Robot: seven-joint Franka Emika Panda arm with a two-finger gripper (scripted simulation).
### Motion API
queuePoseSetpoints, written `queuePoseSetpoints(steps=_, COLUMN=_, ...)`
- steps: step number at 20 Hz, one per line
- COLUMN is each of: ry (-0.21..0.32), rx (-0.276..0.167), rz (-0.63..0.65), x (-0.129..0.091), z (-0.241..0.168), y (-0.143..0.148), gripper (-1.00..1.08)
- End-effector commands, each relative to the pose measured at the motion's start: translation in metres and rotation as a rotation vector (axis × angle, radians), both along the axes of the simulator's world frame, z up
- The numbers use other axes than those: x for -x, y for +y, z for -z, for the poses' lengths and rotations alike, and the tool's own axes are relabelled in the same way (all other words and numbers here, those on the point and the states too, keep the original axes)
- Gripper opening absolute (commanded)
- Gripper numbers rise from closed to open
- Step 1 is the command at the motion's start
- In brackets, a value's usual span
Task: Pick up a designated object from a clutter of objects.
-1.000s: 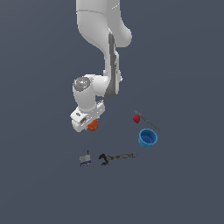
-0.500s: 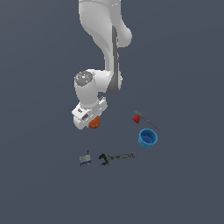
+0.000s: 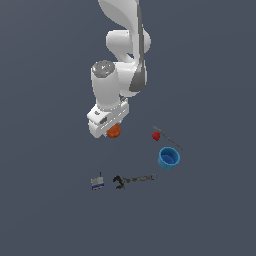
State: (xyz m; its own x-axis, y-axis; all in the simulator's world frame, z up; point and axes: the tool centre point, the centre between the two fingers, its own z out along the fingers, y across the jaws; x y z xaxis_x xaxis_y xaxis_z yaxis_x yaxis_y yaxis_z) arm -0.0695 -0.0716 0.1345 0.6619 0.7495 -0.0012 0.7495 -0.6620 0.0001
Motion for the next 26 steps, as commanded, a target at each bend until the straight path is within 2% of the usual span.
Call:
queuePoseSetpoints(steps=1, ry=-0.002, rx=0.002, rz=0.0, x=0.003, z=-0.022, y=0.011, gripper=-1.0)
queuePoseSetpoints(steps=18, ry=-0.001, rx=0.003, rz=-0.001, x=0.022, z=-0.18, y=0.092, gripper=-1.0)
queuePoseSetpoints(steps=26, ry=-0.001, rx=0.001, rz=-0.002, x=0.026, z=-0.237, y=0.121, gripper=-1.0)
